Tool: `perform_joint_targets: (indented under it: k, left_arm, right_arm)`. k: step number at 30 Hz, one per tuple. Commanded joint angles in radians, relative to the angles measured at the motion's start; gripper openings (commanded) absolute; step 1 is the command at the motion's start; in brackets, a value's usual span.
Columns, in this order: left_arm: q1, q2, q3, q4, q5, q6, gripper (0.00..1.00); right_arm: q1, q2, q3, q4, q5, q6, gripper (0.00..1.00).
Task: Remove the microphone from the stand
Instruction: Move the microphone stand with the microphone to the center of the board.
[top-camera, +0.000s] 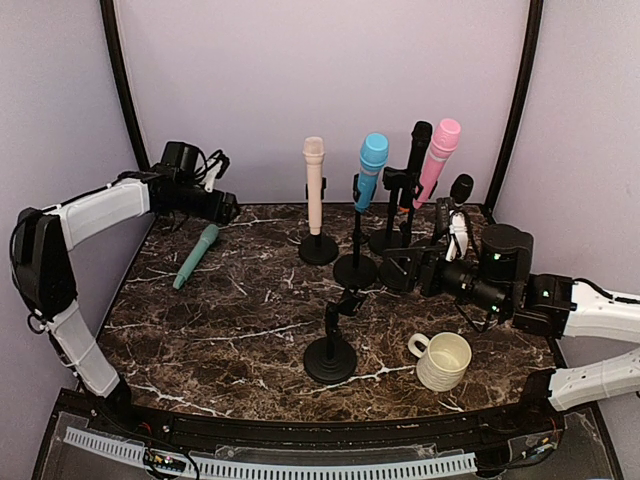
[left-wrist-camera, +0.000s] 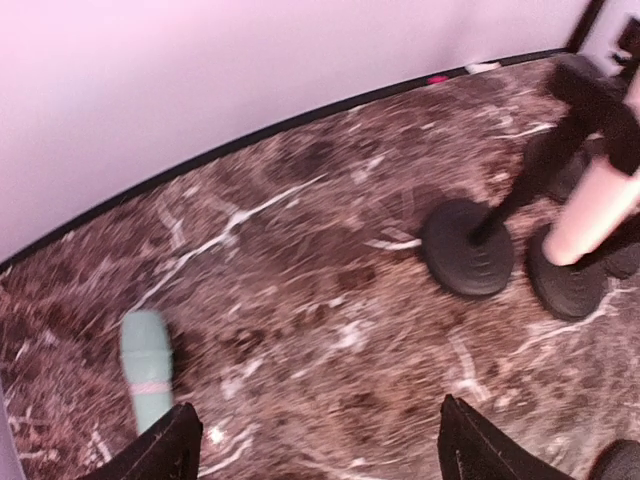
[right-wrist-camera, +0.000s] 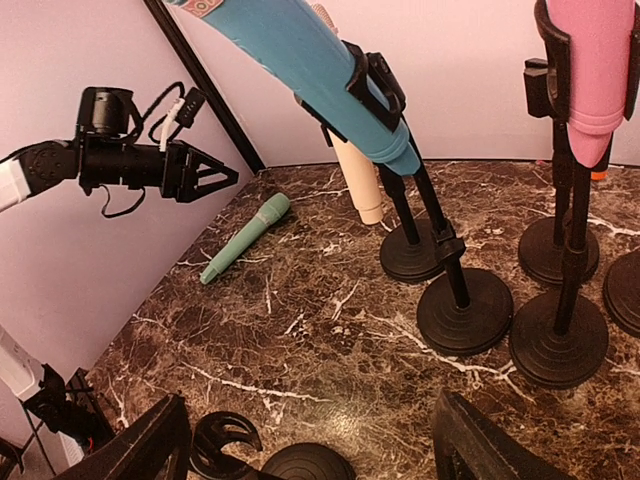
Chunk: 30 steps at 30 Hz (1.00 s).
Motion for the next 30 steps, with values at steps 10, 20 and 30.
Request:
perform_joint_targets:
  k: [10,20,30]
  left_arm:
    - [-0.398,-0.008,0.015,0.358,-0.109,-0.308,0.87]
    - [-0.422,0.174,0.150,0.444,-0.185,-0.360,0.92]
    - [-0.423,0.293,0.293,0.415,-0.320,-0.334,0.93]
  right_arm:
    - [0.007,-0.064,-0.036,0.053,0.062,-0.012,0.86]
    - [0.007,-0.139,-0.082,0.079,0.092,-0.005,0.89]
    - [0.008,-0.127,-0.098,0.091,0.086,-0.001,0.89]
